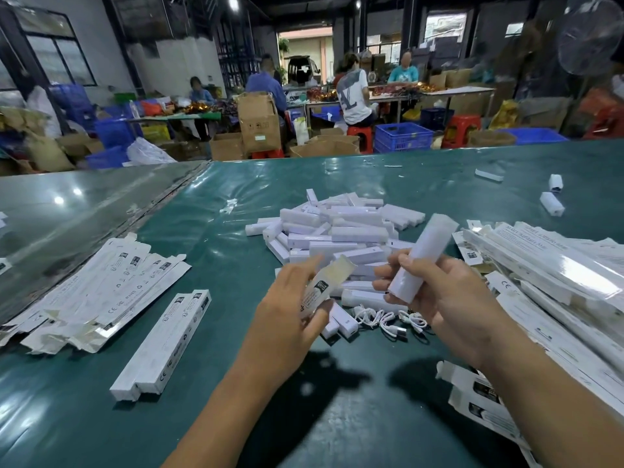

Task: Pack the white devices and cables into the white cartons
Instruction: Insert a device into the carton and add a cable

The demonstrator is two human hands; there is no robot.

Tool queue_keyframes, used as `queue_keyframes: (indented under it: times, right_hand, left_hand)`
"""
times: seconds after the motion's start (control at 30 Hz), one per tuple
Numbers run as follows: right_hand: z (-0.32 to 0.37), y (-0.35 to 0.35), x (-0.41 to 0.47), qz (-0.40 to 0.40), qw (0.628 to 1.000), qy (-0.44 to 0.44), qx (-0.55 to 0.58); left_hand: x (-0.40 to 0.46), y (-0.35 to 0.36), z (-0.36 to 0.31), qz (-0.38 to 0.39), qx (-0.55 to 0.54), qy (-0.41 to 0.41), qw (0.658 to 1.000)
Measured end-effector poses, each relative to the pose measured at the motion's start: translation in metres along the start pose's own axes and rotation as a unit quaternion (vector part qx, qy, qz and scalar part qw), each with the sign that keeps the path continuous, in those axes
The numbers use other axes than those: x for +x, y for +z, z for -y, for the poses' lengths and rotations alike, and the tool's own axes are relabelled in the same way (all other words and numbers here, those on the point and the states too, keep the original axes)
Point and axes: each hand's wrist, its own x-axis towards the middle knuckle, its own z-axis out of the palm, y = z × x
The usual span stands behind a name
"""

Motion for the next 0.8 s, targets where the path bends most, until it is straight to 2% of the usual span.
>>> queue_keyframes:
  times: [0.07, 0.13, 0.2, 0.3, 0.4, 0.57, 0.7, 0.8]
  right_hand:
    - [0.0, 0.0, -0.002, -0.028, 0.995, -0.037, -0.089]
    - [-0.001, -0.001, -0.003, -0.049, 0.974, -0.074, -0.206]
    - [0.0, 0.0, -0.004, -0.057, 0.967, -0.072, -0.239]
    - [0.002, 0.003, -0.006, -0.049, 0.977, -0.056, -0.202]
    - [0.006, 0.006, -0.009, -0.056, 0.986, -0.08, -0.132]
    - [0.015, 0.007, -0.016, -0.023, 0.981, -0.192, -0.027]
    - [0.016, 0.015, -0.025, -0.029, 0.954, -0.292, -0.059]
    - [0.015, 0.019, -0.029, -0.044, 0.943, -0.319, -0.08]
  left_hand:
    - [-0.001, -0.001, 0.002, -0.018, 0.053, 0.082, 0.995]
    - [-0.001, -0.001, 0.0, -0.05, 0.108, 0.15, 0.981]
    - [0.0, -0.001, -0.001, -0.072, 0.133, 0.19, 0.97]
    - [-0.001, 0.002, -0.001, -0.071, 0.116, 0.227, 0.964]
    - [-0.002, 0.004, -0.006, -0.059, 0.116, 0.243, 0.961]
    - [-0.005, 0.002, -0.015, -0.018, 0.097, 0.259, 0.961]
    - [-0.007, 0.003, -0.02, 0.011, 0.069, 0.237, 0.969]
    - [-0.007, 0.002, -0.019, 0.0, 0.059, 0.242, 0.968]
